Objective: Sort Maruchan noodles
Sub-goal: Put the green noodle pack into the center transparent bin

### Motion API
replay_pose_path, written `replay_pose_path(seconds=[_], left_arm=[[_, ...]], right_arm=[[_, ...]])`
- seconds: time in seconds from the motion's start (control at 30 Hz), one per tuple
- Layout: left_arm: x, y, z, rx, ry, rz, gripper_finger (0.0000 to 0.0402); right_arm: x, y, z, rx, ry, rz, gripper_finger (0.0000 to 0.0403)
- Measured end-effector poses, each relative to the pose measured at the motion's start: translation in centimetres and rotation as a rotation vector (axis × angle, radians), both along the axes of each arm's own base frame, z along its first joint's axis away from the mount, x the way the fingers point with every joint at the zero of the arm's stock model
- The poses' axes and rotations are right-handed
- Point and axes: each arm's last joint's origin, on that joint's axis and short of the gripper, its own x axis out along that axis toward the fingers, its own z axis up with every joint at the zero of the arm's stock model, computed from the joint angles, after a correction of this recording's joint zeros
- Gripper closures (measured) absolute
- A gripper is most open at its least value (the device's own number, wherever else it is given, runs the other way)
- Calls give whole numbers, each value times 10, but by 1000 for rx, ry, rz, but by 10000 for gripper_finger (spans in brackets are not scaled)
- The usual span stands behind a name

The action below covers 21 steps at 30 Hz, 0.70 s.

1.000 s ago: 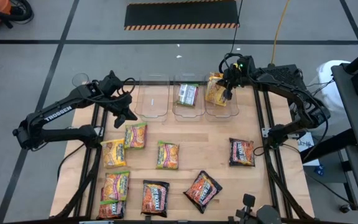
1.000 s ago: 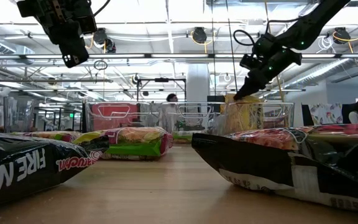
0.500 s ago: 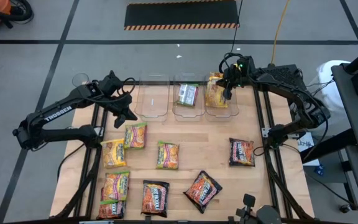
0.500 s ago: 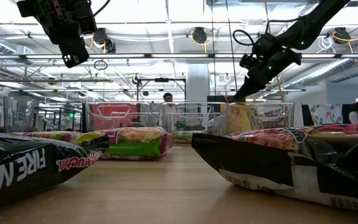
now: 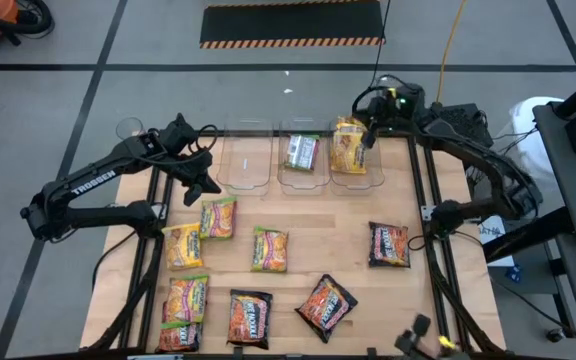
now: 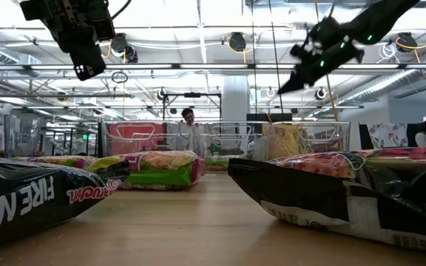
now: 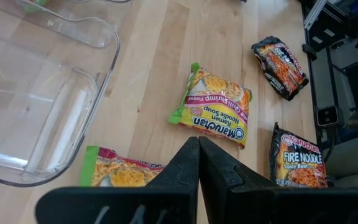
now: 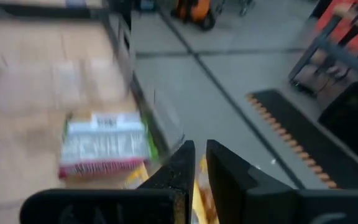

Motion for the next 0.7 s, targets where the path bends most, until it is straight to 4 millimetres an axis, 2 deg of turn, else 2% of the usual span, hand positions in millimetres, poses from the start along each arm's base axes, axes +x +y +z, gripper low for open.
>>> replay_pose_path(seconds=[0.17,0.33,0.43,0.53,0.7], left_arm=[[0,0,0,7,-2,-6,394],[0,0,0,10,-3,-9,394],[0,0,0,7,-2,-7,394],[0,0,0,6,-1,-5,394],[0,0,0,-10,3,9,394]], right_arm=[[-18,39,45,-51,-143,-3,364],[-34,83,73,50,-309,51,364],[-37,106,80,168,-371,201,364],[-32,122,82,299,-399,321,364],[-8,143,72,434,-325,453,364]])
